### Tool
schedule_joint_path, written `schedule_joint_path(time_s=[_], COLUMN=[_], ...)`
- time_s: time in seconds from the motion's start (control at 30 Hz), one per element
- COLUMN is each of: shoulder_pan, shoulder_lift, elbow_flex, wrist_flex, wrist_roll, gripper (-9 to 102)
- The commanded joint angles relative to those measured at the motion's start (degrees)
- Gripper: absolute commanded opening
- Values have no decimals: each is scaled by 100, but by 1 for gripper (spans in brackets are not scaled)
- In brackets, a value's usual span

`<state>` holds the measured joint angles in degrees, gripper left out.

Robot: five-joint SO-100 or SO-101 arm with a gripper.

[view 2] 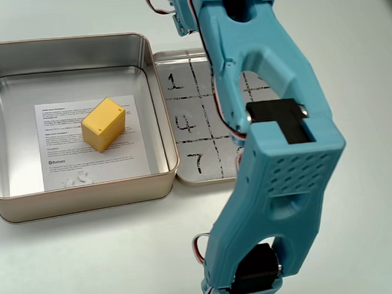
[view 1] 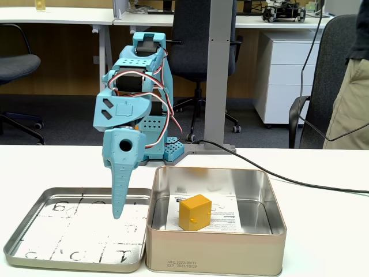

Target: Grasp a lego block and put it in the bin.

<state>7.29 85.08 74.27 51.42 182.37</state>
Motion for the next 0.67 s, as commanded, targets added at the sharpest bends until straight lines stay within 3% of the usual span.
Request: schedule_joint_path(time_s=[0.0,0.63], shoulder_pan=[18,79], shoulder_lift=[211,220], elbow_flex=[-53,-176], wrist_flex=[-62,-70], wrist_roll=[729,765], gripper=[0,0])
